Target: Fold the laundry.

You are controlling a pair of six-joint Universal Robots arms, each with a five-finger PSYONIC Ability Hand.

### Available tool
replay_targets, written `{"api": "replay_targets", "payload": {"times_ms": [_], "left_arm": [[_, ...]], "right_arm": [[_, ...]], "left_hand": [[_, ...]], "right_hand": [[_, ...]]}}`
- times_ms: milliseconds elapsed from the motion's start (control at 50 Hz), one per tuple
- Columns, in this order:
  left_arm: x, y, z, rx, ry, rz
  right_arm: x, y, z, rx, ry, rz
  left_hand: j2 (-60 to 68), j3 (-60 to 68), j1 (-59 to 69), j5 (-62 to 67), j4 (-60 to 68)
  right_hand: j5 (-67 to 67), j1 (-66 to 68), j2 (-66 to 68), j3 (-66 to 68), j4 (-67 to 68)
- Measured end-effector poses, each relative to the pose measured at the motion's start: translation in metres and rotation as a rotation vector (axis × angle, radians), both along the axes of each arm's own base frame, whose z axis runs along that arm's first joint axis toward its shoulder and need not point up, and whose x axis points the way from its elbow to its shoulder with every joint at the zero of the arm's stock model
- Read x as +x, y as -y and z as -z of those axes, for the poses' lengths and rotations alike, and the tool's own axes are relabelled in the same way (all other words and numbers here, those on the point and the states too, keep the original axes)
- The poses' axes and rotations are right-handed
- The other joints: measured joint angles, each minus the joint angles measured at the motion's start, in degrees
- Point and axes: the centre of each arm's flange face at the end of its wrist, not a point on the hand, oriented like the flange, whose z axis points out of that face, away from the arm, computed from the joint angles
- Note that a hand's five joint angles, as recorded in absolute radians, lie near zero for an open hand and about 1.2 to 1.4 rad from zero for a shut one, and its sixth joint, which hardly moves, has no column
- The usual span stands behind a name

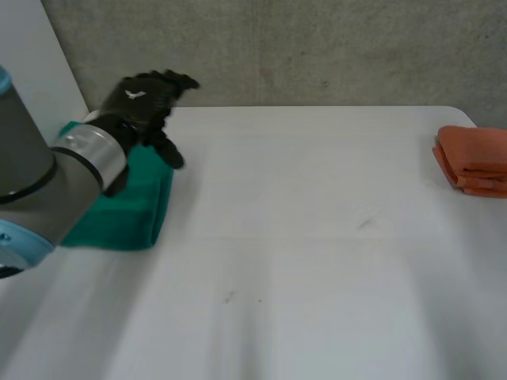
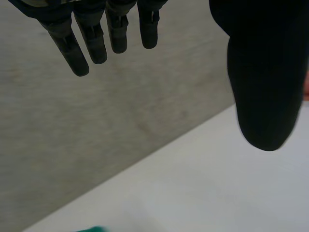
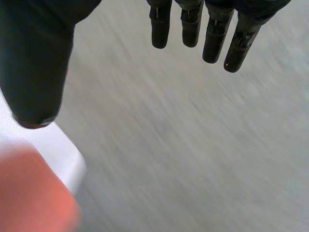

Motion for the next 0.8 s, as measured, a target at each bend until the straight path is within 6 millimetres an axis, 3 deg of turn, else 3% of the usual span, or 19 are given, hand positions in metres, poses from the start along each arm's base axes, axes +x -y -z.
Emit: {"api": "replay_targets", "payload": {"times_ms": [40, 60, 100, 140, 180, 200, 280, 320, 340, 400, 520, 680, 720, 740, 800], "left_arm": [[0.007, 0.009, 0.001, -0.017, 0.008, -0.028], [0.017, 0.021, 0.005, -0.034, 0.033, -0.064], [0.023, 0.029, 0.009, -0.043, 0.057, -0.087], [0.042, 0.050, 0.024, -0.056, 0.145, -0.144], [0.049, 0.057, 0.030, -0.057, 0.179, -0.159], [0.062, 0.070, 0.045, -0.053, 0.258, -0.189], [0.086, 0.091, 0.076, -0.032, 0.398, -0.232], [0.090, 0.095, 0.081, -0.029, 0.419, -0.240], [0.104, 0.106, 0.096, -0.016, 0.475, -0.265], [0.123, 0.122, 0.115, 0.000, 0.533, -0.302], [0.147, 0.145, 0.142, -0.001, 0.593, -0.377], [0.169, 0.166, 0.171, -0.019, 0.749, -0.469], [0.174, 0.170, 0.176, -0.017, 0.797, -0.488], [0.178, 0.171, 0.179, -0.015, 0.824, -0.498], [0.179, 0.172, 0.178, -0.019, 0.842, -0.512]], "right_arm": [[0.012, -0.008, 0.000, 0.008, 0.034, -0.052], [0.048, -0.033, 0.004, 0.043, 0.119, -0.209], [0.065, -0.047, 0.008, 0.064, 0.152, -0.279], [0.111, -0.092, 0.027, 0.148, 0.216, -0.480], [0.115, -0.096, 0.029, 0.156, 0.219, -0.496], [0.141, -0.131, 0.050, 0.227, 0.230, -0.610], [0.166, -0.179, 0.084, 0.327, 0.205, -0.720], [0.167, -0.184, 0.089, 0.339, 0.199, -0.729], [0.172, -0.206, 0.109, 0.398, 0.165, -0.759], [0.171, -0.228, 0.131, 0.465, 0.122, -0.774], [0.161, -0.245, 0.157, 0.550, 0.070, -0.762], [0.150, -0.255, 0.164, 0.568, 0.050, -0.744], [0.146, -0.254, 0.163, 0.561, 0.052, -0.734], [0.143, -0.254, 0.162, 0.556, 0.055, -0.726], [0.139, -0.252, 0.160, 0.544, 0.060, -0.712]], "left_hand": [[0.0, 0.0, 0.0, 0.0, 0.0], [0.0, 0.0, 0.0, 0.0, 0.0], [0.0, 0.0, 0.0, 0.0, 0.0], [0.0, 0.0, 0.0, 0.0, 0.0], [0.0, 0.0, 0.0, 0.0, 0.0], [0.0, 0.0, 0.0, 0.0, 0.0], [0.0, 0.0, 0.0, 0.0, 0.0], [0.0, 0.0, 0.0, 0.0, 0.0], [0.0, 0.0, 0.0, 0.0, 0.0], [0.0, 0.0, 0.0, 0.0, 0.0], [0.0, 0.0, 0.0, 0.0, 0.0], [1.5, 1.2, 1.6, 1.1, 1.5], [7.8, 7.4, 7.9, 6.3, 6.9], [28.2, 27.0, 23.9, 26.6, 27.7], [29.7, 29.1, 24.1, 28.6, 29.9]], "right_hand": [[0.0, 0.0, 0.0, 0.0, 0.0], [0.0, 0.0, 0.0, 0.0, 0.0], [0.0, 0.0, 0.0, 0.0, 0.0], [0.0, 0.0, 0.0, 0.0, 0.0], [0.0, 0.0, 0.0, 0.0, 0.0], [0.0, 0.0, 0.0, 0.0, 0.0], [0.0, 0.0, 0.0, 0.0, 0.0], [0.0, 0.0, 0.0, 0.0, 0.0], [0.0, 0.0, 0.0, 0.0, 0.0], [0.0, 0.0, 0.0, 0.0, 0.0], [0.0, 0.0, 0.0, 0.0, 0.0], [0.0, 0.0, 0.0, 0.0, 0.0], [0.0, 0.0, 0.0, 0.0, 0.0], [0.0, 0.0, 0.0, 0.0, 0.0], [0.0, 0.0, 0.0, 0.0, 0.0]]}}
